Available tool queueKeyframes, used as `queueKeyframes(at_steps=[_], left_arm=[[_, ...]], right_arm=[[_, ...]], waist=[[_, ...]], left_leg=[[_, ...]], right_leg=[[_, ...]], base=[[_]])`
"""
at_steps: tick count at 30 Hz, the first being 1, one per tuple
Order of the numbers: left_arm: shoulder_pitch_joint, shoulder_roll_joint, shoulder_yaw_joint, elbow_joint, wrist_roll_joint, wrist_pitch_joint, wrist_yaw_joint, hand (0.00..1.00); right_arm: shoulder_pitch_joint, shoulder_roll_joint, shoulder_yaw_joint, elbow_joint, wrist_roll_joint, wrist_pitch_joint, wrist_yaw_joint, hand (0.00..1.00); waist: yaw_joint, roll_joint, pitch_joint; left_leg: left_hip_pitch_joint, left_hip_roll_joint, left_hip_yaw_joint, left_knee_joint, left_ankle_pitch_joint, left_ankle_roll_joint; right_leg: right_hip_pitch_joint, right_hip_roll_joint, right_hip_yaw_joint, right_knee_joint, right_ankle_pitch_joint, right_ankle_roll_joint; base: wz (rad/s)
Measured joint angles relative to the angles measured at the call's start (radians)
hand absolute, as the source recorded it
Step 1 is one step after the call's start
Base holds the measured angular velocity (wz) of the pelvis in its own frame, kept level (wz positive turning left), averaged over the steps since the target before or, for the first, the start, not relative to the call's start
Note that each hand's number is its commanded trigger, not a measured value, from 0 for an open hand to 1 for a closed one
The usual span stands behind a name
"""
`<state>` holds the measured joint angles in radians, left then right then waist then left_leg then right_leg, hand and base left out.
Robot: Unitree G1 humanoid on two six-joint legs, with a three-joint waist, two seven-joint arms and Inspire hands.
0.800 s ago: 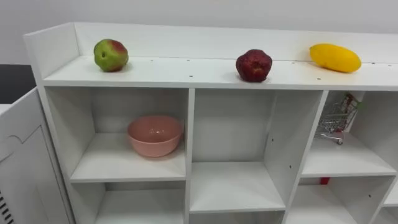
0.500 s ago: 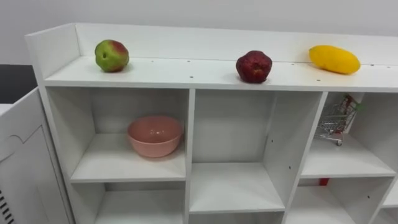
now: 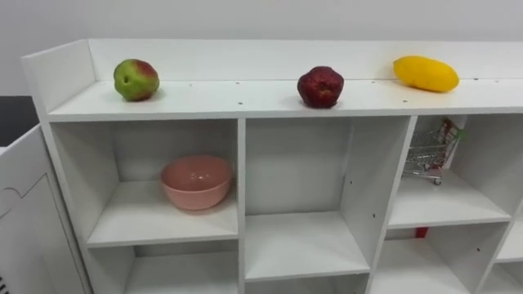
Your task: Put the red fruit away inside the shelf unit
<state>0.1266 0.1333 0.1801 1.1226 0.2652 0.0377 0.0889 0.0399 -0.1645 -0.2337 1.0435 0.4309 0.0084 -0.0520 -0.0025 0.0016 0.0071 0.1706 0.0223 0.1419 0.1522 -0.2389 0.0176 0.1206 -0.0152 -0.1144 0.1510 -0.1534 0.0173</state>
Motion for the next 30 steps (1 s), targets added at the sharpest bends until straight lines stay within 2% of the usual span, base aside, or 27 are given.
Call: queueKeyframes(at_steps=[3,6,7,10,12,13,15,17,20,21,24,26,28,30], left_arm=[[0.002,0.005,0.012,-0.003,-0.001,-0.016,-0.031,0.00],[0.000,0.006,0.013,-0.010,0.001,-0.016,-0.044,0.00],[0.002,0.006,0.013,-0.023,-0.001,-0.017,-0.050,0.00],[0.001,0.013,0.005,-0.043,-0.003,-0.026,-0.051,0.00],[0.003,0.020,0.002,-0.043,-0.024,-0.033,-0.050,0.00],[0.003,0.021,0.002,-0.043,-0.028,-0.033,-0.051,0.00],[0.008,0.020,-0.002,-0.044,-0.034,-0.033,-0.054,0.00],[0.010,0.021,-0.001,-0.044,-0.034,-0.033,-0.059,0.00],[0.009,0.022,-0.008,-0.044,-0.031,-0.033,-0.062,0.00],[0.009,0.022,-0.008,-0.043,-0.027,-0.033,-0.065,0.00],[0.009,0.022,-0.009,-0.043,-0.025,-0.035,-0.082,0.00],[0.010,0.022,-0.011,-0.045,-0.030,-0.035,-0.088,0.00],[0.010,0.022,-0.011,-0.045,-0.029,-0.035,-0.101,0.00],[0.008,0.024,-0.018,-0.043,-0.024,-0.035,-0.101,0.00]], right_arm=[[-0.012,-0.006,-0.028,-0.238,-0.009,-0.013,-0.040,0.00],[-0.012,-0.010,-0.025,-0.506,-0.048,-0.023,-0.088,0.00],[-0.011,-0.010,-0.023,-0.596,-0.069,-0.034,-0.102,0.00],[-0.010,-0.021,0.000,-0.758,-0.125,-0.064,-0.123,0.00],[-0.010,-0.030,0.018,-0.817,-0.159,-0.063,-0.131,0.00],[-0.010,-0.030,0.021,-0.863,-0.189,-0.063,-0.142,0.00],[-0.010,-0.030,0.026,-0.916,-0.215,-0.064,-0.155,0.00],[-0.010,-0.030,0.027,-0.959,-0.239,-0.063,-0.162,0.00],[-0.017,-0.038,0.050,-1.054,-0.257,-0.065,-0.192,0.00],[-0.036,-0.044,0.057,-1.061,-0.283,-0.074,-0.199,0.00],[-0.095,-0.059,0.056,-1.061,-0.317,-0.075,-0.234,0.00],[-0.121,-0.072,0.056,-1.070,-0.317,-0.074,-0.250,0.00],[-0.177,-0.076,0.057,-1.097,-0.315,-0.074,-0.259,0.00],[-0.232,-0.076,0.062,-1.107,-0.316,-0.075,-0.258,0.00]], waist=[[-0.015,0.008,0.0005],[-0.018,0.013,-0.0034],[-0.018,0.019,-0.0076],[-0.018,0.008,-0.0080],[-0.014,-0.003,-0.0086],[-0.012,-0.007,-0.0061],[-0.014,-0.010,-0.0071],[-0.013,-0.010,-0.0072],[-0.011,0.003,-0.0095],[-0.009,0.009,-0.0129],[-0.004,0.015,-0.0130],[0.006,0.013,-0.0121],[0.013,0.005,-0.0072],[0.017,-0.002,-0.0061]], left_leg=[[-0.006,0.001,0.001,0.000,0.000,0.000],[-0.018,0.001,0.001,0.001,0.000,0.000],[-0.018,0.001,0.001,0.002,0.001,0.000],[-0.019,0.001,-0.005,0.003,0.001,-0.001],[-0.020,0.002,-0.005,0.002,0.001,-0.001],[-0.024,0.002,-0.005,0.002,0.001,-0.001],[-0.028,0.002,-0.004,0.002,0.001,-0.001],[-0.029,0.002,-0.005,0.002,0.001,0.000],[-0.029,0.001,-0.005,0.001,0.001,-0.001],[-0.025,0.001,-0.005,0.002,0.001,-0.001],[-0.026,0.001,-0.006,0.002,0.001,-0.001],[-0.028,0.001,-0.007,0.004,0.002,-0.001],[-0.038,0.001,-0.008,0.011,0.002,-0.001],[-0.043,0.001,-0.010,0.016,0.001,-0.001]], right_leg=[[-0.010,0.000,0.000,0.001,0.000,0.000],[-0.023,0.003,0.004,0.002,0.000,0.000],[-0.025,0.003,0.002,0.001,0.000,0.000],[-0.032,0.002,0.002,0.001,0.000,0.000],[-0.030,0.002,0.005,0.002,0.000,0.000],[-0.033,0.001,0.005,0.002,0.000,0.000],[-0.038,-0.001,0.005,0.002,0.000,0.000],[-0.036,-0.001,0.005,0.002,0.000,0.000],[-0.036,0.001,0.005,0.002,0.000,0.000],[-0.035,0.002,0.007,0.003,0.000,0.000],[-0.033,0.003,0.004,0.005,0.000,0.000],[-0.034,0.003,0.004,0.006,0.000,0.000],[-0.041,0.002,0.005,0.008,0.000,-0.001],[-0.047,0.002,0.002,0.008,0.001,-0.002]], base=[[-0.02],[-0.01],[0.00],[0.02],[-0.07],[-0.08],[-0.02],[0.00],[0.00],[0.00],[0.00],[0.00],[0.00],[0.02]])
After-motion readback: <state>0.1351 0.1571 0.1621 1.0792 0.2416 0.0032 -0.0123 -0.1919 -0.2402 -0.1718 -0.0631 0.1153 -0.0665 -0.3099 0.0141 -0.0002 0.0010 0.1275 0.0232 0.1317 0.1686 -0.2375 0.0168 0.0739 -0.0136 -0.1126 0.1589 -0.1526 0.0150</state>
